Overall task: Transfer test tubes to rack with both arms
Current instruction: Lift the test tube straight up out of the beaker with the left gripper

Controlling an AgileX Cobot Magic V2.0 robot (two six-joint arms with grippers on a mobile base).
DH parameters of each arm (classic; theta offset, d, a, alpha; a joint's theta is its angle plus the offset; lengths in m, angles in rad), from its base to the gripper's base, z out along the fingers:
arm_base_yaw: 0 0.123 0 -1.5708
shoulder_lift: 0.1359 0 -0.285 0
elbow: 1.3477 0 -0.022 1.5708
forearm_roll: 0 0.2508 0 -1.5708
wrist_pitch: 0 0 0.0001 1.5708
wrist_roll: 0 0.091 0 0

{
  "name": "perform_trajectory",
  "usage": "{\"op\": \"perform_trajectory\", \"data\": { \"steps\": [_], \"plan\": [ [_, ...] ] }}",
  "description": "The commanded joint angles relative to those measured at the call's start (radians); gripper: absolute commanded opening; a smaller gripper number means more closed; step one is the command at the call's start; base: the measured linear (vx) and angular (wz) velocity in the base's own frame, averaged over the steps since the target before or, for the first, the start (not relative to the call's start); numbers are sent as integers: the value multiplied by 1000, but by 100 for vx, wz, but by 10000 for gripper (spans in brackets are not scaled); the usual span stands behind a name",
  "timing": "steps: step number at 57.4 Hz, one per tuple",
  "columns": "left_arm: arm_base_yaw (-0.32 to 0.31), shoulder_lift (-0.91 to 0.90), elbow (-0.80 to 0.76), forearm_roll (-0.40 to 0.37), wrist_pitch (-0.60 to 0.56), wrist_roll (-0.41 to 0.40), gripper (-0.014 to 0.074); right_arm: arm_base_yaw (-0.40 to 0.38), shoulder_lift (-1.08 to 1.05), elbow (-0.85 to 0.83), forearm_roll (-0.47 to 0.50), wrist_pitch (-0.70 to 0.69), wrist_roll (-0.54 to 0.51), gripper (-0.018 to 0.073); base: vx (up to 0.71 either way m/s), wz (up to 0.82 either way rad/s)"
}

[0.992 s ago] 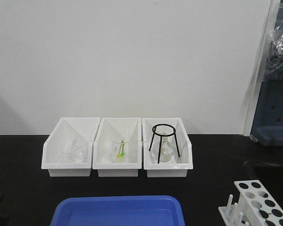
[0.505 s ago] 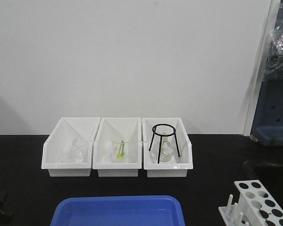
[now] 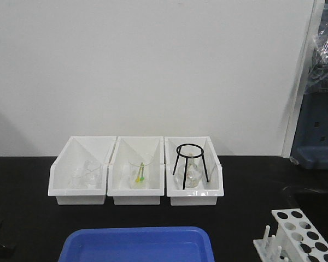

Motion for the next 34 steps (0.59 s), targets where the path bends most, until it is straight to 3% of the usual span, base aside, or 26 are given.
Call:
{"op": "perform_trajectory", "data": {
  "steps": [1,17,34],
  "plan": [
    [-3,-34,-26,-10,-75,-4,273,-7,11,-36,-4,-82,-1,375,0,0],
    [-3,-34,-26,-10,-53,-4,165,-7,11,-36,-4,-82,-1,375,0,0],
    [-3,-67,-26,-15,-48,-2,-7,-7,11,-36,-4,-82,-1,375,0,0]
  ]
}}
